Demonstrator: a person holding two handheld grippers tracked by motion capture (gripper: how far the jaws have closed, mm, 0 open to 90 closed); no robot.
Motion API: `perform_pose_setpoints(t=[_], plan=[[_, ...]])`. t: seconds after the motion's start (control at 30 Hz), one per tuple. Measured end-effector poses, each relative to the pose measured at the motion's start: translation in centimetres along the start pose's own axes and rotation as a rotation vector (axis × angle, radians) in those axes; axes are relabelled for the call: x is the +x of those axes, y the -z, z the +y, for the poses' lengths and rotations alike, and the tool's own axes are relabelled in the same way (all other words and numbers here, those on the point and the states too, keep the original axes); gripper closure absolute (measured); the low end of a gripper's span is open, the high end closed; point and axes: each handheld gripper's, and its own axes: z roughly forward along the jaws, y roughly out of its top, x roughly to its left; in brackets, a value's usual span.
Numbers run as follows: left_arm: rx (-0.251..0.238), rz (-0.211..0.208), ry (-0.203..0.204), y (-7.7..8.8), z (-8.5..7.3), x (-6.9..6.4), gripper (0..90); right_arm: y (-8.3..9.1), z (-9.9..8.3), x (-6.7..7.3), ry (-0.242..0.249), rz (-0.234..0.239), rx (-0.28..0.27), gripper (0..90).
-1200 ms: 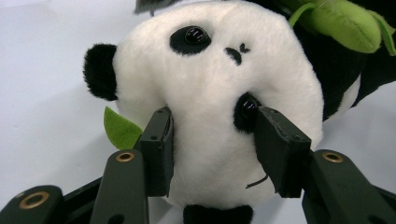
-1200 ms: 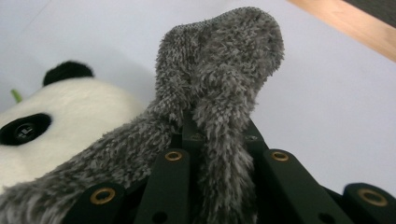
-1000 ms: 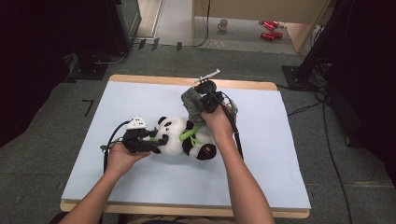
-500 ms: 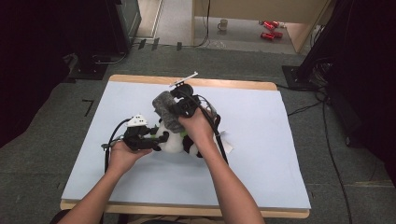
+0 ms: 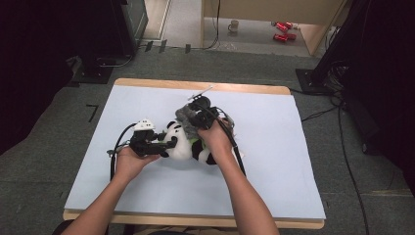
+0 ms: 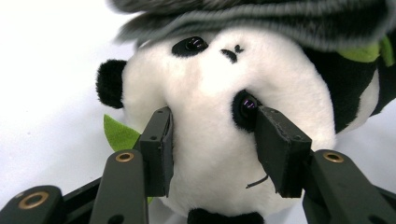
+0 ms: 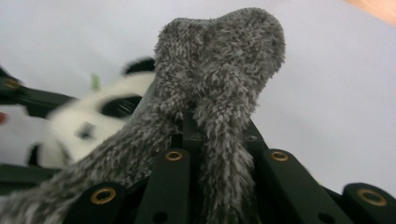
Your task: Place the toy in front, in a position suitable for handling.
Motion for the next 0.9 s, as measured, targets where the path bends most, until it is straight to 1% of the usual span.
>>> perform_pose_setpoints(t=[0.03, 0.07, 0.1, 0.13, 0.17, 0.3, 0.33, 0.5, 0.53, 0.6, 0.63, 0.67, 0.7, 0.73, 0.8, 0.9], plan=[[-0.003, -0.003, 0.002, 0.0, 0.0, 0.0, 50.0, 0.1, -0.4, -0.7, -0.019, -0.003, 0.009, 79.8], [-0.008, -0.004, -0.003, -0.1, 0.0, 0.0, 50.0, 0.2, -0.6, -1.2, -0.029, 0.009, 0.003, 79.9], [-0.007, -0.003, -0.006, -0.1, 0.0, 0.0, 50.1, 0.3, -1.0, -1.8, -0.050, 0.032, -0.005, 79.8], [-0.012, 0.000, -0.005, -0.1, 0.1, -0.1, 50.1, 0.4, -1.1, -2.0, -0.059, 0.035, -0.005, 79.8], [-0.012, 0.000, -0.006, -0.1, 0.1, -0.1, 50.1, 0.6, -1.2, -2.2, -0.045, 0.033, -0.011, 79.8], [-0.013, -0.004, 0.002, -0.1, 0.2, 0.1, 50.1, 1.1, -1.3, -2.4, -0.022, 0.009, -0.032, 79.7], [-0.013, -0.005, 0.001, -0.2, 0.2, 0.1, 50.2, 1.3, -1.4, -2.6, -0.024, 0.003, -0.045, 79.7], [-0.014, -0.009, 0.004, -0.2, 0.4, 0.3, 50.2, 2.1, -1.6, -3.4, -0.043, -0.019, -0.073, 79.7], [-0.018, -0.008, 0.000, -0.1, 0.4, 0.3, 50.1, 2.3, -1.7, -3.7, -0.052, -0.026, -0.080, 79.8], [-0.015, -0.010, 0.002, -0.1, 0.4, 0.4, 50.3, 3.1, -1.8, -4.6, -0.082, -0.061, -0.101, 80.3], [-0.017, -0.017, 0.008, -0.1, 0.4, 0.5, 50.3, 3.3, -1.9, -5.0, -0.093, -0.085, -0.102, 80.3], [-0.018, -0.022, 0.011, -0.1, 0.4, 0.6, 50.3, 3.6, -2.0, -5.5, -0.106, -0.090, -0.098, 80.3], [-0.018, -0.021, 0.009, -0.1, 0.4, 0.6, 50.3, 4.0, -2.2, -6.0, -0.133, -0.068, -0.105, 80.2], [-0.022, -0.018, 0.007, -0.2, 0.5, 0.6, 50.3, 4.2, -2.3, -6.2, -0.143, -0.061, -0.115, 80.2], [-0.024, -0.010, 0.006, -0.2, 0.6, 0.6, 50.3, 5.1, -2.3, -6.3, -0.148, -0.045, -0.145, 80.2], [-0.028, -0.008, 0.013, -0.3, 0.8, 0.7, 50.5, 6.3, -1.9, -5.8, -0.144, -0.012, -0.184, 80.0]])
